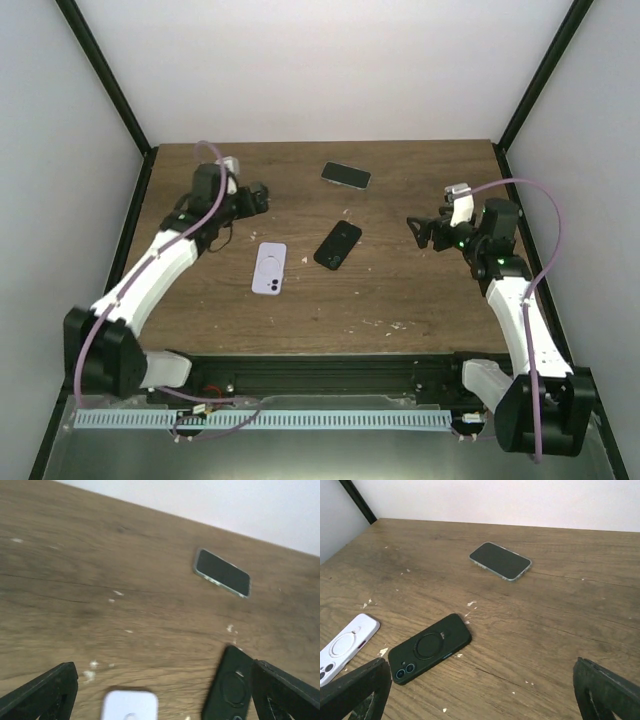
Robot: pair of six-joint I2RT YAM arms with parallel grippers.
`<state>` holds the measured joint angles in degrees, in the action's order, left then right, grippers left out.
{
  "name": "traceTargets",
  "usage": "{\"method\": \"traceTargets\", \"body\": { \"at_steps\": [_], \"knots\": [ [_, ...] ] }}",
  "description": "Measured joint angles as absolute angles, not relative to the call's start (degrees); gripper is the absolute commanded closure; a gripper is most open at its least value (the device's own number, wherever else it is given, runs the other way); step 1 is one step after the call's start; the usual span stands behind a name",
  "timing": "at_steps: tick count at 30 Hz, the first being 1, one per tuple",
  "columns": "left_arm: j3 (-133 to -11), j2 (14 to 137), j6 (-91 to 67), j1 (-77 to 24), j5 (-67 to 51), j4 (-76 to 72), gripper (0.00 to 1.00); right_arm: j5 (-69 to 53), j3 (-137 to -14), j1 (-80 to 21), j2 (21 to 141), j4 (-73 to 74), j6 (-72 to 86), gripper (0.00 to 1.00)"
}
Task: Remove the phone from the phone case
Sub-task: Adjust the phone at the center of the board.
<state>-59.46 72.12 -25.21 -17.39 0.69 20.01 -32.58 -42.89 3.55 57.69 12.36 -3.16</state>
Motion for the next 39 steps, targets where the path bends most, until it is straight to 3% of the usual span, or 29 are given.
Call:
{"method": "traceTargets", "body": {
  "at_steps": [15,29,39],
  "knots": [
    [-82.5,110.3,-21.4,-33.3,-6.4,28.0,0.0,-36.0,-41.1,3.6,57.9,9.7,-5.0,0.0],
    [-98.4,127.2,-19.0,-34.9,-10.1,29.8,0.0,-36.4,-41.1,3.6,59.6,9.3,-5.5,0.0],
    [-99.3,128.6,-19.6,-39.3,-15.1,28.6,0.02,-36.3,-41.1,3.6,59.2,9.3,-5.7,0.0]
  ]
}}
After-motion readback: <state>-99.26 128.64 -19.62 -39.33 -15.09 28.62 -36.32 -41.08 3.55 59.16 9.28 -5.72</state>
